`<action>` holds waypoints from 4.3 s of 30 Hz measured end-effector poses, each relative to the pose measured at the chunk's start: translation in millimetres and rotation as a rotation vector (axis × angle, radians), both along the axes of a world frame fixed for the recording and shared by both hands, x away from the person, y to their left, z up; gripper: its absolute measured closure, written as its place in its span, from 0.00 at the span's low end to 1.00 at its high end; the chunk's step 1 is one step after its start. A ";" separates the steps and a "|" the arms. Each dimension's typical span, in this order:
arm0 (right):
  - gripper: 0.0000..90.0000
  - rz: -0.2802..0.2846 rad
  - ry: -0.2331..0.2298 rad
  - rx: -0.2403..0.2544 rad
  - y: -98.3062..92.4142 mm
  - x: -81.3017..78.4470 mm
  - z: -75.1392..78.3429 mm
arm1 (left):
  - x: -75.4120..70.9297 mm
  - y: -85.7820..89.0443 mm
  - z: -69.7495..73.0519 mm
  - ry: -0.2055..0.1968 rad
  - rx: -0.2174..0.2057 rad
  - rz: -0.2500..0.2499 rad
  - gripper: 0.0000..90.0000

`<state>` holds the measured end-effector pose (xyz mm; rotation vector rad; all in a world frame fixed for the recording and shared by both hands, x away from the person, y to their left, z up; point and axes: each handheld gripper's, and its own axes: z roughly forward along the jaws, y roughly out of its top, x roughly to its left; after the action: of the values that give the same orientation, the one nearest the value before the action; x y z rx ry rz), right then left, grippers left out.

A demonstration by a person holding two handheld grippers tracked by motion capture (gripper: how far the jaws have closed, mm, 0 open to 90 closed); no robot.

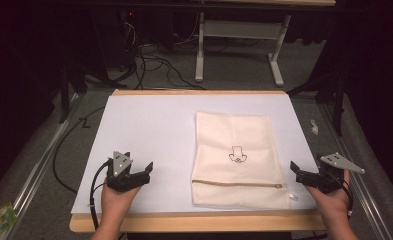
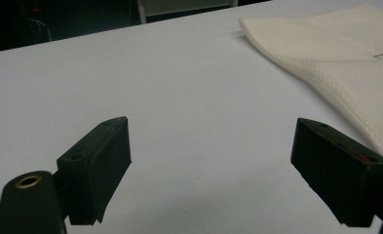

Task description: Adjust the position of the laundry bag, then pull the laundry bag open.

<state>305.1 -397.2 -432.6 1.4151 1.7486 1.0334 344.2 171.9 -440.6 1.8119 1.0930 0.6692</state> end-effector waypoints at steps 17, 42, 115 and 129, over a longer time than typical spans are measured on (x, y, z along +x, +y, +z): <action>0.04 0.026 0.002 0.021 4.3 1.4 -2.2 | 27.0 -46.4 -10.8 0.072 -0.085 -0.101 0.20; 0.14 0.074 0.013 0.049 5.3 -2.4 -4.8 | 92.6 -119.2 -37.9 0.181 0.158 -0.063 0.98; 0.94 0.371 0.261 -0.012 97.5 7.0 -35.3 | 5.7 -84.3 -6.0 0.053 -0.051 -0.300 0.37; 0.93 0.398 0.206 0.019 95.1 3.5 -25.3 | 12.2 -117.7 -11.8 0.108 -0.104 -0.314 0.42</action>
<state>308.6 -302.1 -457.9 1.2466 2.2393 1.1392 356.3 54.2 -452.4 1.8917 0.8681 0.3254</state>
